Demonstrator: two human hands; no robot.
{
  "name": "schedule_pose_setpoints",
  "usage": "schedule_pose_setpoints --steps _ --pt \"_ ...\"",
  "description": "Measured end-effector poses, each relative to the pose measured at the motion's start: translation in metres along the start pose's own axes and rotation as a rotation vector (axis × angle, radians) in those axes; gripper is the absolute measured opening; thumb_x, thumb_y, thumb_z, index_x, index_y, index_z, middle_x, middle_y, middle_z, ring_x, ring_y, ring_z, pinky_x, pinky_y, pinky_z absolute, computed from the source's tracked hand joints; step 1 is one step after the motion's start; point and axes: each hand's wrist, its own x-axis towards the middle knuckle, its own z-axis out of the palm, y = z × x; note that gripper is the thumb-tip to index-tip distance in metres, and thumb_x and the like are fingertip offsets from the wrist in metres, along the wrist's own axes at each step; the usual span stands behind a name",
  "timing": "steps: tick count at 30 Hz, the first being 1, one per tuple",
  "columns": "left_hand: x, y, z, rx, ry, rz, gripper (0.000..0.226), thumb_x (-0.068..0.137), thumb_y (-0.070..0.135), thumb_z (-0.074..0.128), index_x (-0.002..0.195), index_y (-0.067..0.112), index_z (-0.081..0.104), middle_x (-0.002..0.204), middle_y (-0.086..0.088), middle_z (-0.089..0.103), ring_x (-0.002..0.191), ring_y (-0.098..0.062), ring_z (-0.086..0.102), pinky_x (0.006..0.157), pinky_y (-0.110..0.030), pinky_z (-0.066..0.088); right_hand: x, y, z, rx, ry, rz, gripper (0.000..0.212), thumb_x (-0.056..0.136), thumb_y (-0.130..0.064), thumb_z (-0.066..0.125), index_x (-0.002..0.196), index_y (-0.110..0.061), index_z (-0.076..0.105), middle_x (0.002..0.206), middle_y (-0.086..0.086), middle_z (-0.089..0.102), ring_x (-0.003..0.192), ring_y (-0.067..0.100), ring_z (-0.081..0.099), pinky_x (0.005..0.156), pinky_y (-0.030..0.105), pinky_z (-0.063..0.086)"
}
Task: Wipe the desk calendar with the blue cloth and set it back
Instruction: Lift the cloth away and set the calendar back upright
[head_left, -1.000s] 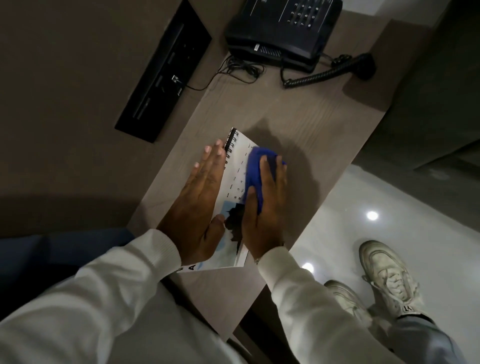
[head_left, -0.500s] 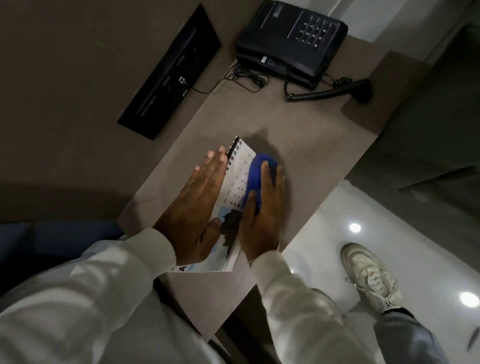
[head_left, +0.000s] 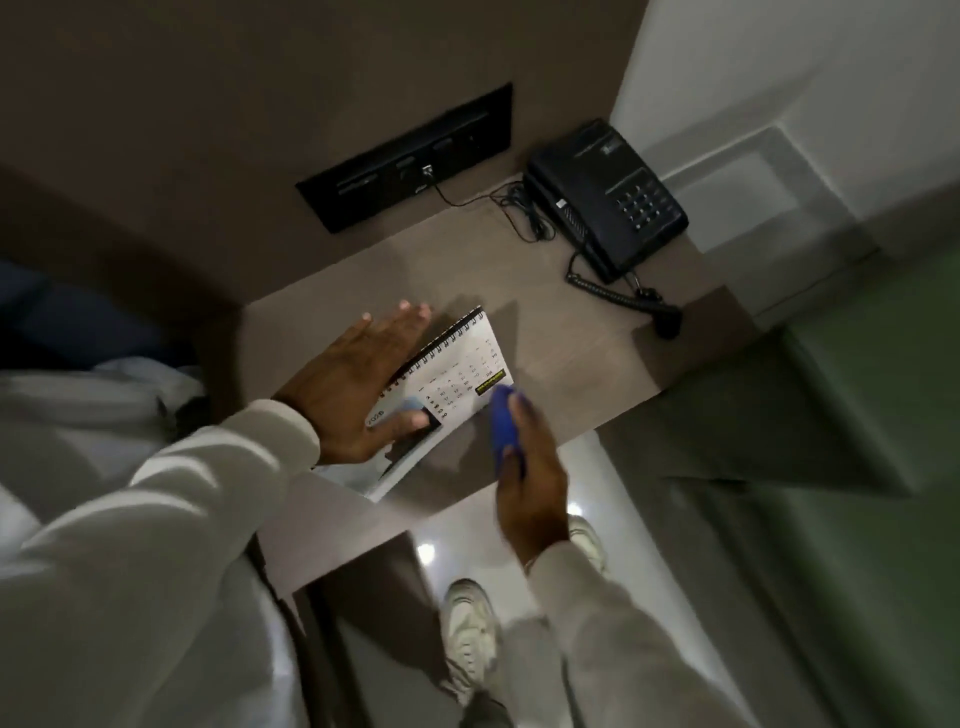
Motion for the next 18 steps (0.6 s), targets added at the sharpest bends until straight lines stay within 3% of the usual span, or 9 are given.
schedule_pose_setpoints --steps 2,4,7,11,13,15,18 --pt "-0.017 0.004 -0.005 -0.16 0.206 -0.152 0.085 0.087 0.062 0.034 0.151 0.011 0.01 0.161 -0.006 0.013 0.149 -0.018 0.008 0.12 -0.05 0.016 0.038 0.006 -0.029 -0.211 -0.035 -0.051 0.049 0.099 -0.015 0.041 0.147 -0.011 0.039 0.157 0.019 0.034 0.147 0.037 0.028 0.12 0.05 0.027" --pt "-0.038 0.009 -0.001 -0.359 0.439 -0.413 0.077 0.088 0.056 0.038 0.151 0.019 0.016 0.159 -0.004 0.019 0.147 -0.014 0.012 0.118 -0.048 0.018 0.081 0.013 -0.05 -0.446 -0.079 -0.126 0.052 0.095 -0.017 0.037 0.147 -0.012 0.039 0.157 0.026 0.028 0.148 0.046 0.02 0.122 0.051 0.018" --pt "-0.071 0.025 0.016 -0.56 0.708 -0.79 0.069 0.089 0.052 0.038 0.149 0.022 0.024 0.157 -0.006 0.028 0.145 -0.018 0.024 0.118 -0.038 0.022 0.134 0.024 -0.065 -0.807 -0.214 -0.212 0.061 0.091 -0.014 0.04 0.151 -0.017 0.03 0.159 0.028 0.021 0.149 0.046 0.014 0.122 0.053 0.015" --pt "-0.091 0.053 0.048 -0.811 0.805 -1.089 0.061 0.092 0.045 0.042 0.145 0.016 0.035 0.151 -0.007 0.04 0.138 -0.019 0.037 0.114 -0.029 0.029 0.145 0.025 -0.063 -1.03 -0.384 -0.179 0.068 0.091 -0.019 0.05 0.154 -0.025 0.023 0.164 0.018 0.012 0.152 0.04 0.005 0.12 0.058 0.015" --pt "-0.097 0.063 0.062 -0.894 0.784 -1.192 0.055 0.095 0.044 0.044 0.141 0.015 0.042 0.145 -0.01 0.048 0.133 -0.025 0.044 0.112 -0.034 0.034 0.14 0.012 -0.056 -0.985 -0.332 -0.155 0.062 0.094 -0.021 0.048 0.153 -0.024 0.027 0.164 0.016 0.016 0.152 0.037 0.008 0.119 0.06 0.013" --pt "-0.1 0.069 0.07 -1.002 0.79 -1.282 0.051 0.095 0.046 0.043 0.132 0.012 0.051 0.135 -0.016 0.057 0.123 -0.03 0.053 0.109 -0.045 0.039 0.136 -0.013 -0.049 -0.693 -0.23 -0.18 0.054 0.095 -0.015 0.048 0.148 -0.016 0.038 0.158 0.015 0.033 0.148 0.034 0.026 0.119 0.055 0.02" --pt "-0.091 0.073 0.061 -1.28 0.92 -1.33 0.045 0.099 0.04 0.038 0.107 0.003 0.062 0.115 -0.023 0.065 0.101 -0.028 0.061 0.101 -0.046 0.044 0.128 -0.056 -0.036 -0.15 -0.243 -0.125 0.044 0.096 -0.015 0.048 0.139 -0.012 0.05 0.145 0.008 0.053 0.132 0.02 0.049 0.112 0.029 0.033"
